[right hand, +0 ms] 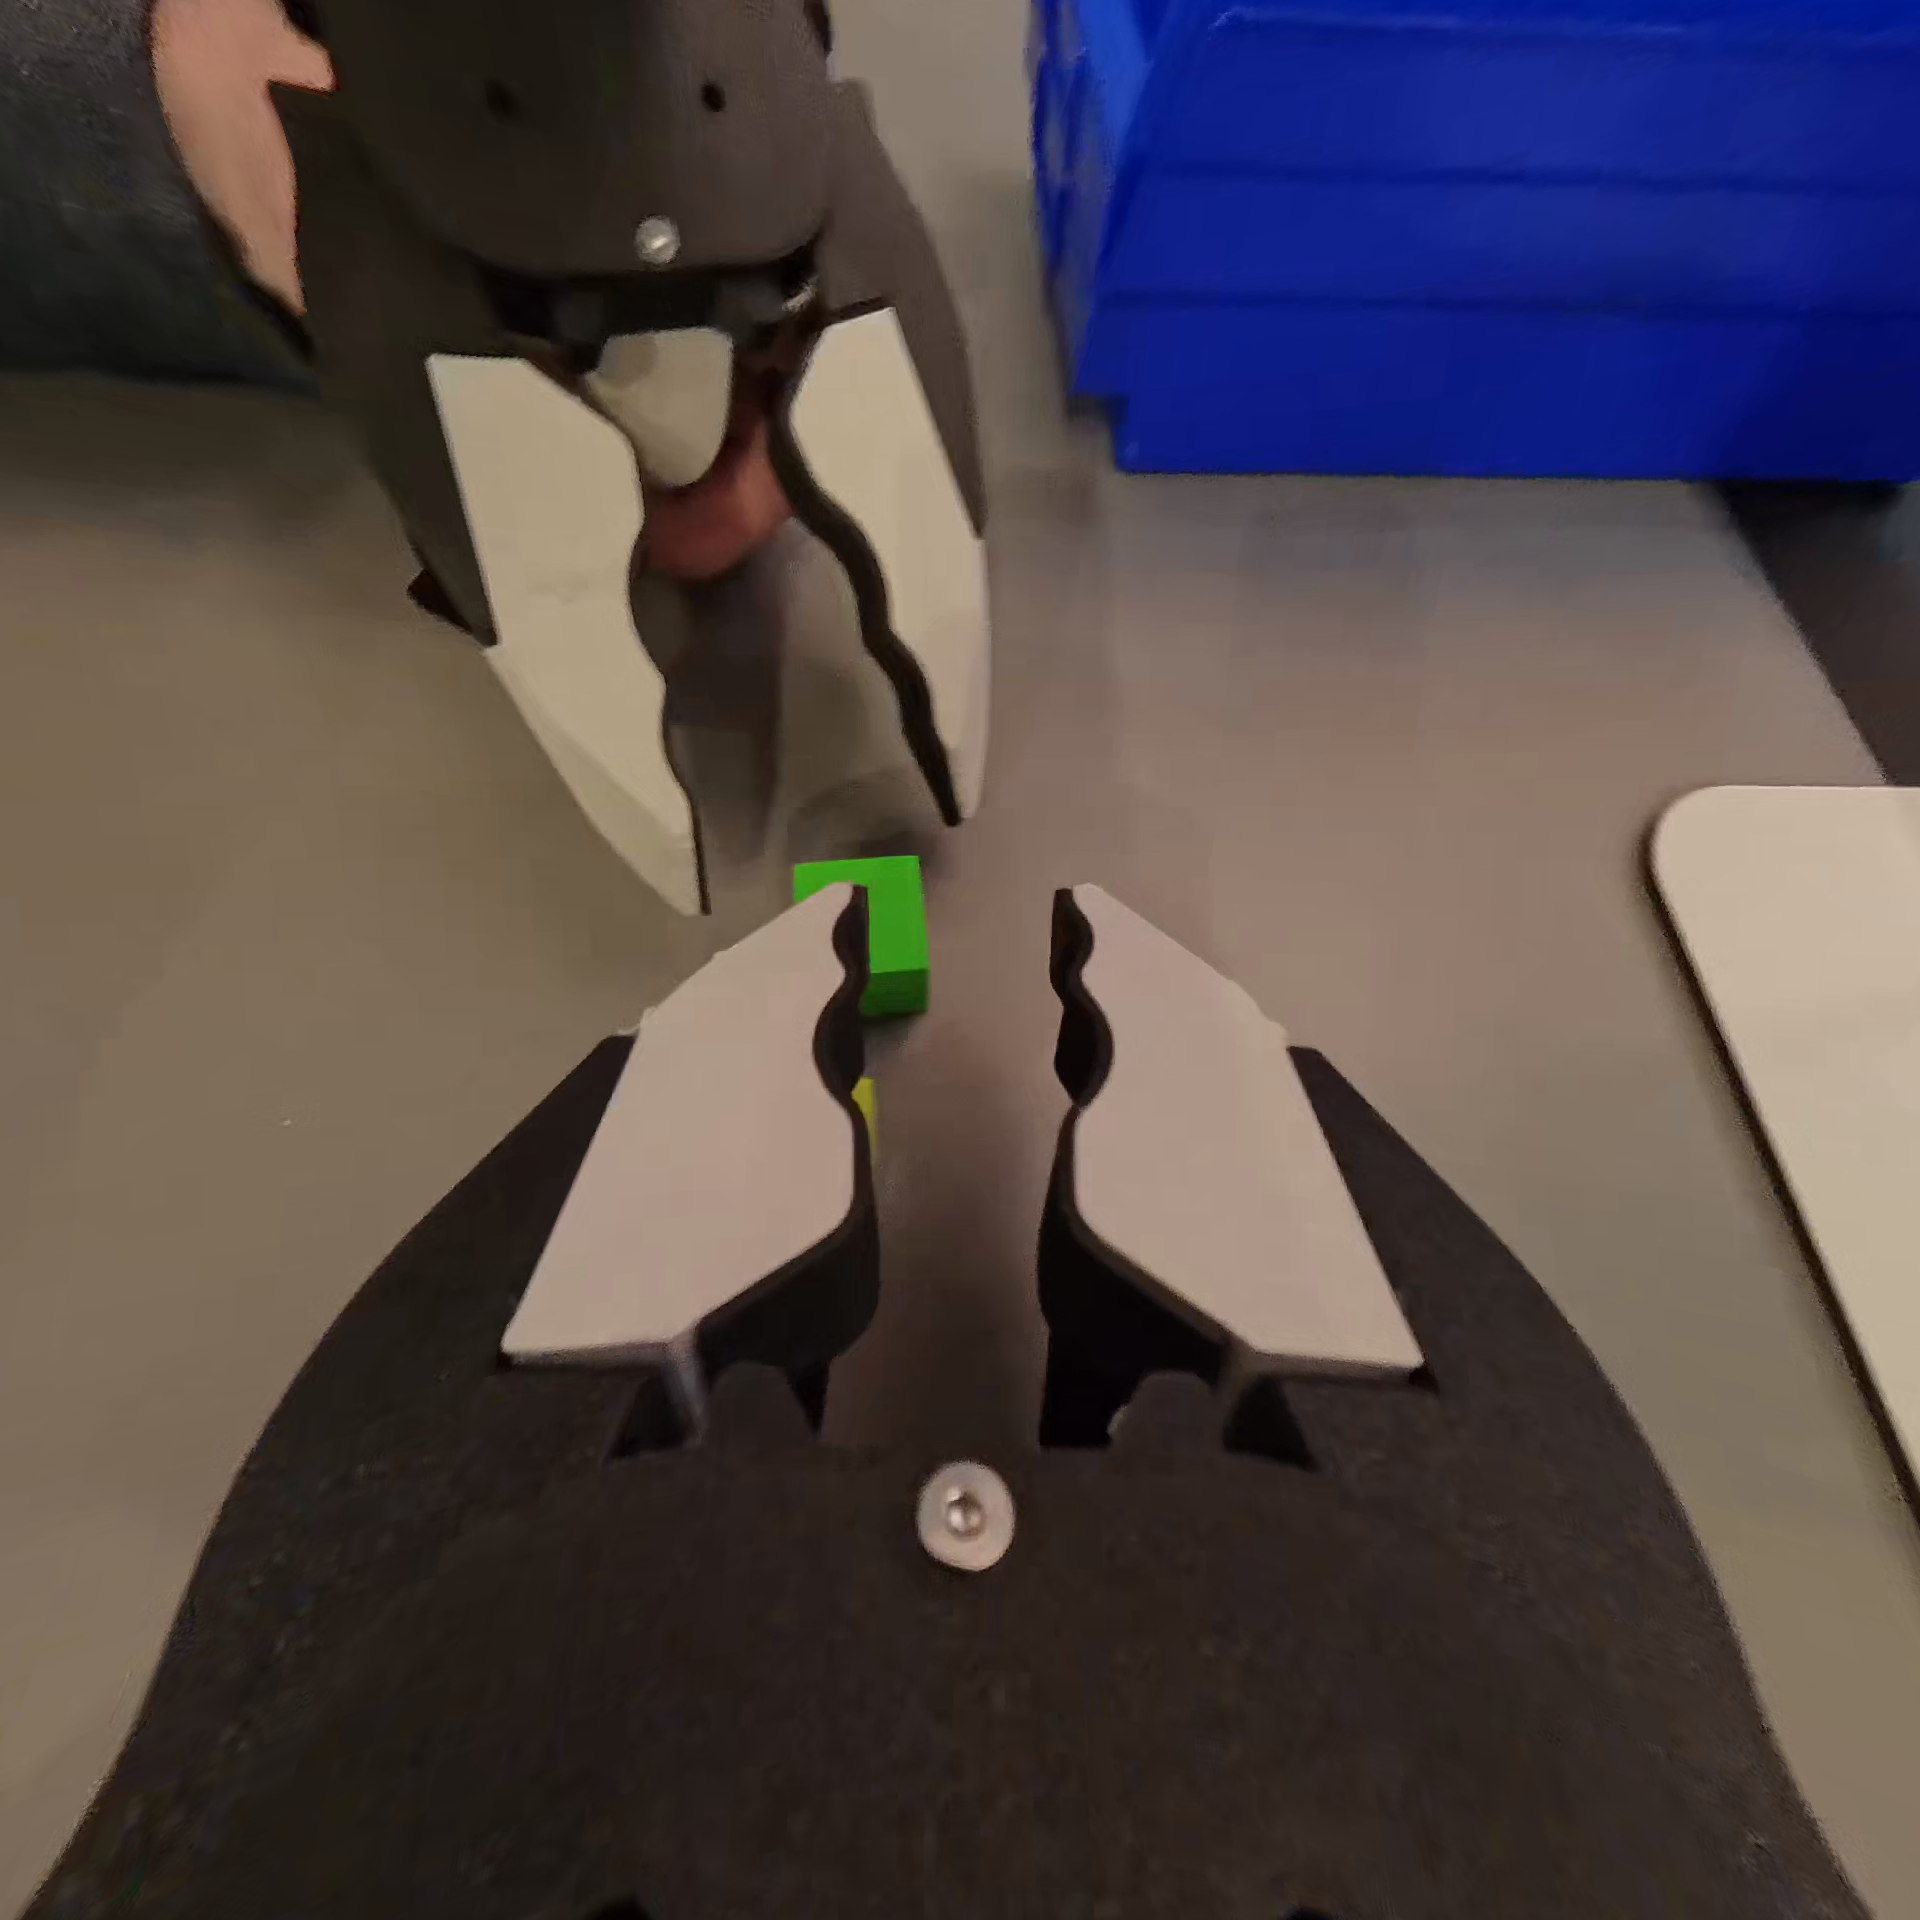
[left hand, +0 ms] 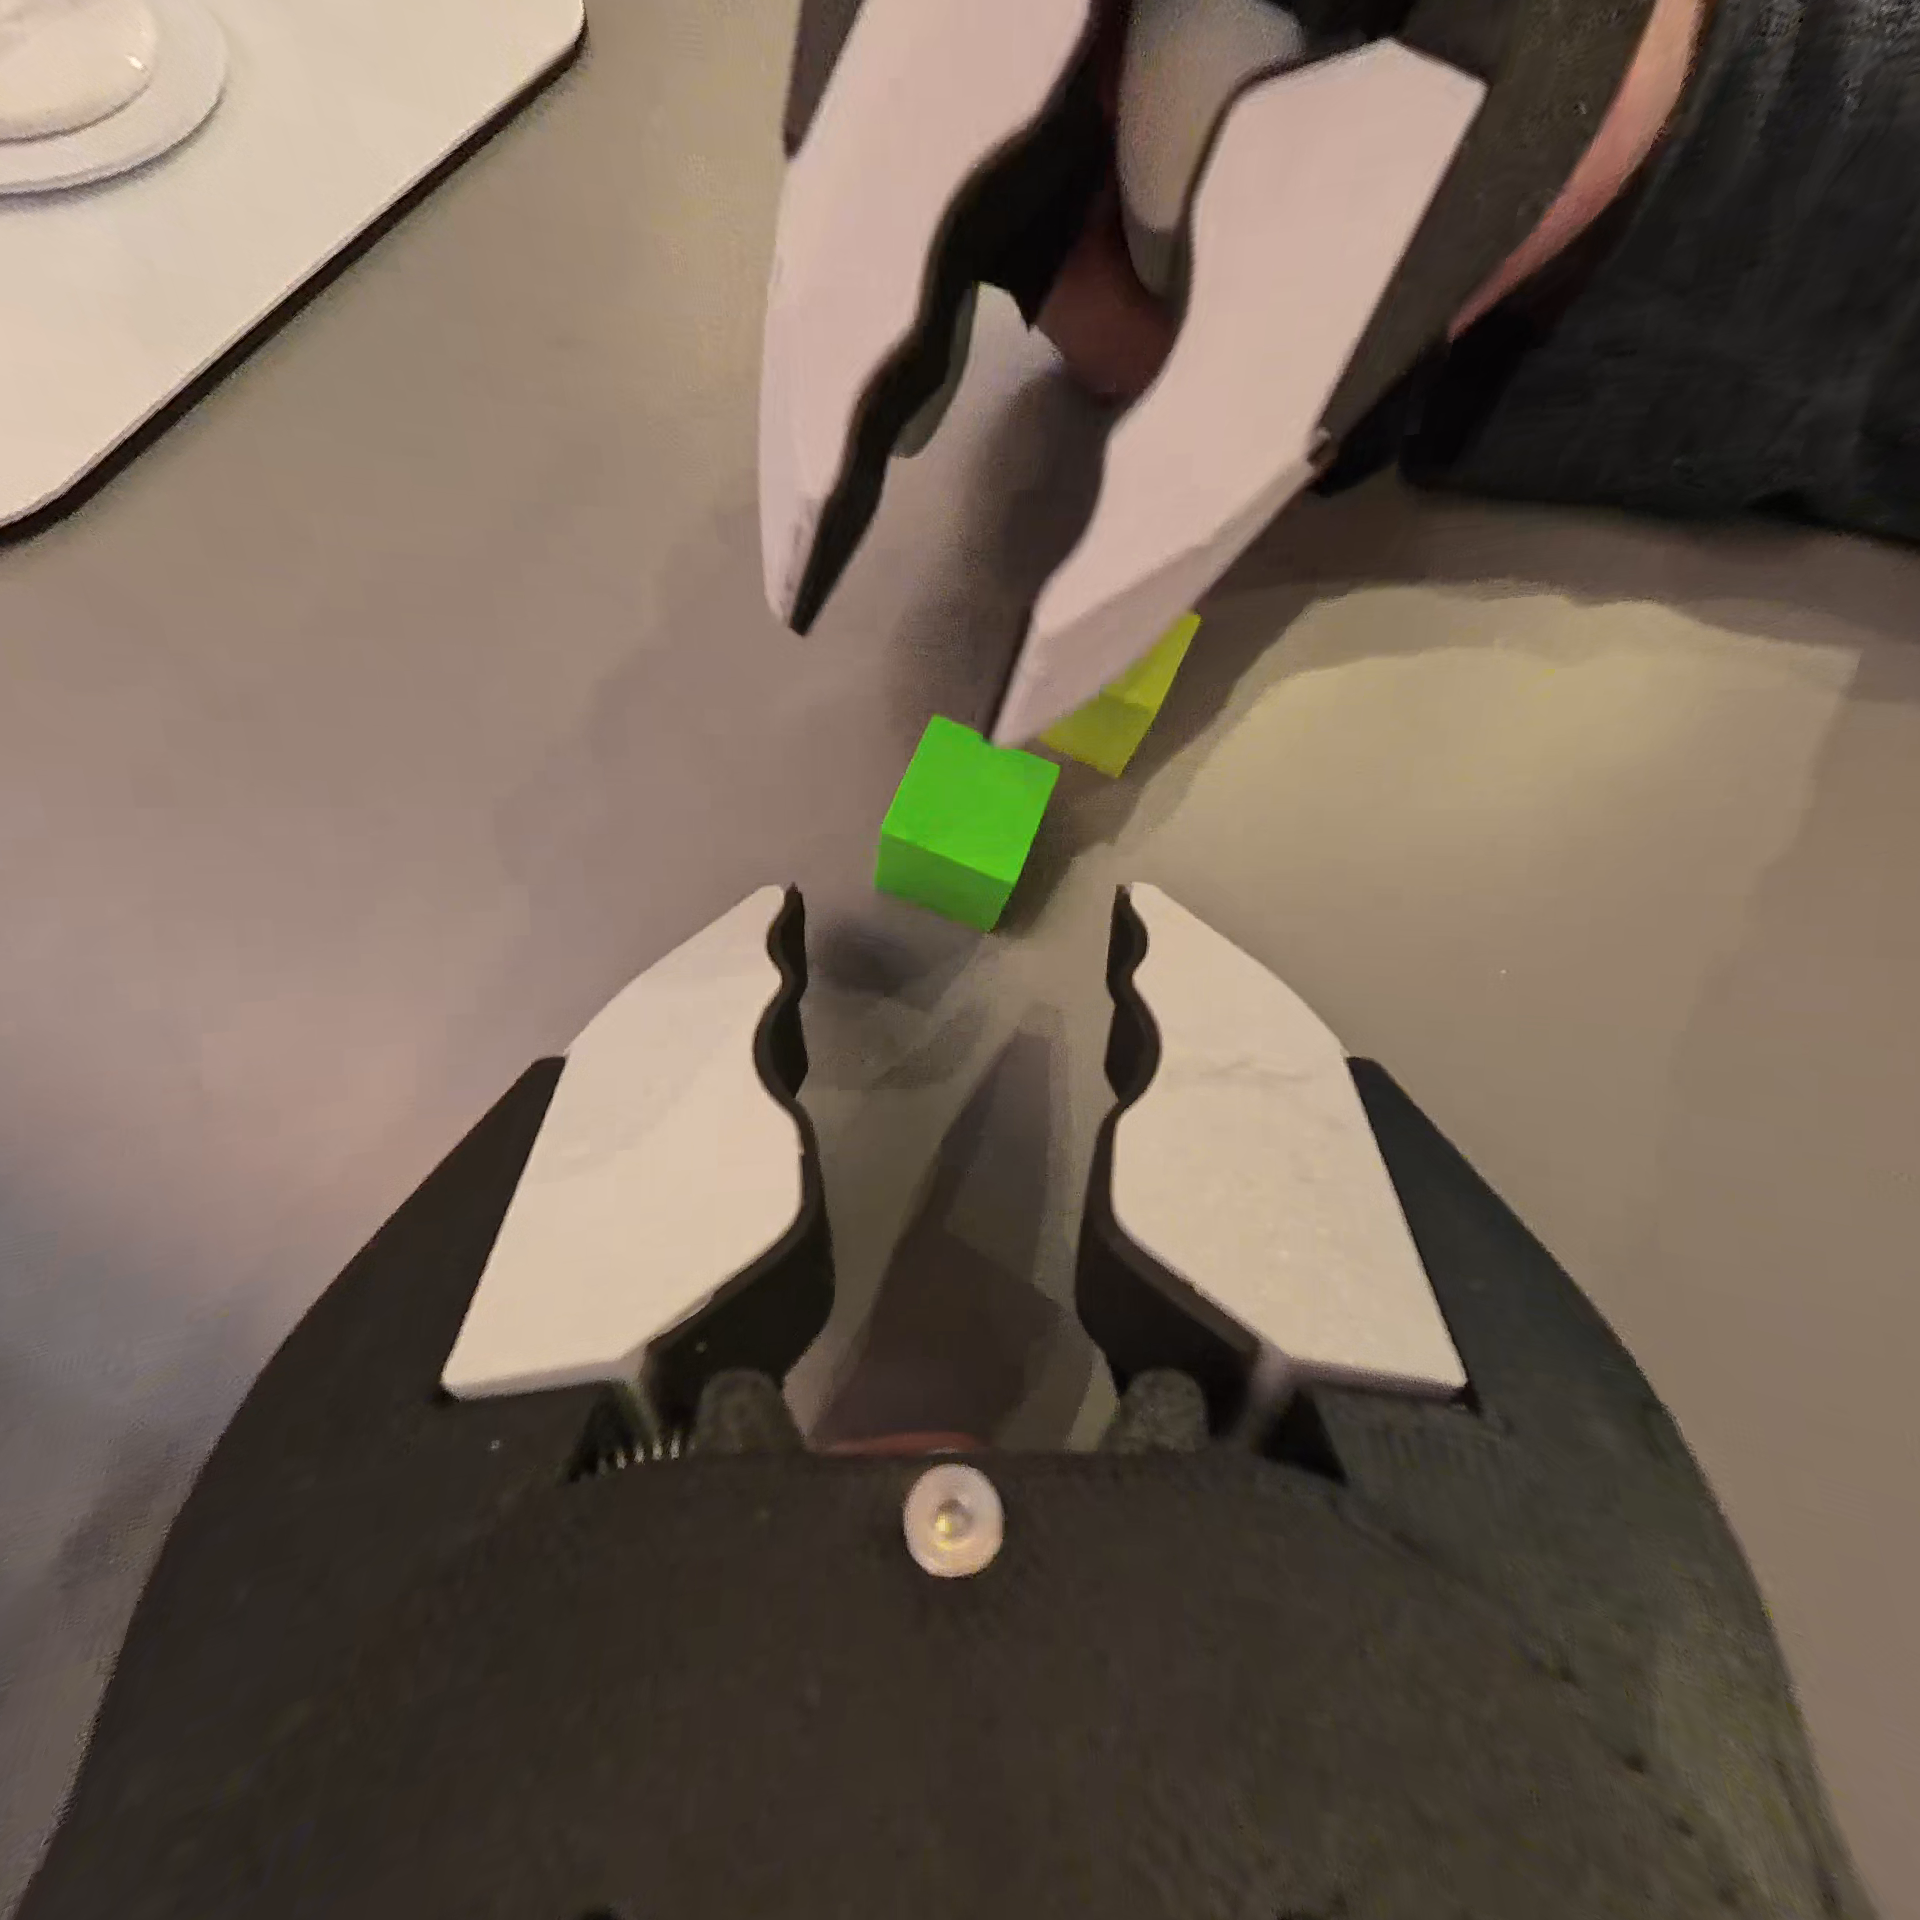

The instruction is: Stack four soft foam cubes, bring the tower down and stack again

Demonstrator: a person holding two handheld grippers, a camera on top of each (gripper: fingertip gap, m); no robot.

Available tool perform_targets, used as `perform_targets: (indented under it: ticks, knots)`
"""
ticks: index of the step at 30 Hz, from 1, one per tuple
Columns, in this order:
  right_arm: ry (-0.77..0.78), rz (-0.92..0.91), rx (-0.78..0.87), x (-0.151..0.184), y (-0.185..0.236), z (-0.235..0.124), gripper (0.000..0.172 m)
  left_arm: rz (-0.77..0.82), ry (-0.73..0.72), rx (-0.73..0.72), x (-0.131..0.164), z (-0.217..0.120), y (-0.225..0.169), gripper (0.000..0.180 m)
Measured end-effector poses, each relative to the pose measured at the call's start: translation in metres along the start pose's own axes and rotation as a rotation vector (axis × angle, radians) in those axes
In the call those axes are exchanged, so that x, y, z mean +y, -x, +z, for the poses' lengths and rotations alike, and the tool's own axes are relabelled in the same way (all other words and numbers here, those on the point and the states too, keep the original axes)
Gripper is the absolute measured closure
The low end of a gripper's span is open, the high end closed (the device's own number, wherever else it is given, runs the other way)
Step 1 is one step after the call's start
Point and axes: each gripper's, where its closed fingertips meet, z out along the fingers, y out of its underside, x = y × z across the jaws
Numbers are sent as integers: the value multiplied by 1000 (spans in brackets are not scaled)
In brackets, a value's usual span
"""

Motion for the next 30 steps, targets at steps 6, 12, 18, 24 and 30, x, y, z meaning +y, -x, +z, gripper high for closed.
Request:
perform_targets:
  ticks: [6, 12, 18, 24, 30]
  knots:
    - [169, -78, 30, 6, 6, 6, 139, 22, 33, 11, 4, 3, -3, 125]
    - [212, -84, 28, 0, 9, 1, 136, 11, 7, 24, 1, 1, -3, 126]
    - [329, -91, 9, 1, 13, 7, 134, -10, -63, 70, -6, -6, -6, 126]
    - [519, -137, -5, 21, 14, 18, 137, -4, -83, 79, -8, -8, -7, 126]
    - [485, -94, -24, 16, 13, 20, 145, 6, -88, 88, -8, -8, -8, 127]
